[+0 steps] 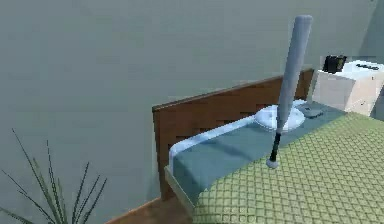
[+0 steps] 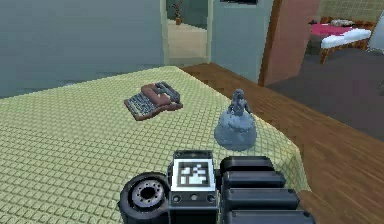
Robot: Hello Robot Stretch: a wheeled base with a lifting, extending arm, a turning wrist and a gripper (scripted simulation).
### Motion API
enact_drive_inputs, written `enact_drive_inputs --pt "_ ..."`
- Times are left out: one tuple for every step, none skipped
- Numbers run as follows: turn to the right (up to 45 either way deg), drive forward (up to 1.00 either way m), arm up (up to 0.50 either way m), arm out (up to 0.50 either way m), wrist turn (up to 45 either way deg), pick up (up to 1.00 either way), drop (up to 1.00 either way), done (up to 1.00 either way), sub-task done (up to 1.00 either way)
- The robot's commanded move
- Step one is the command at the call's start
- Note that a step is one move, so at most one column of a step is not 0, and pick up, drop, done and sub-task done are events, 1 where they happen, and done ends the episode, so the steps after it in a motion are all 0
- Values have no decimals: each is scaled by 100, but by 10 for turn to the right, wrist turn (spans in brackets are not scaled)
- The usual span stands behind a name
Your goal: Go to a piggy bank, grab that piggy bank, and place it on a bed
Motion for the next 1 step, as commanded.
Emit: enact_drive_inputs --pt "-210 0 0 0 0 0 0 0 0"
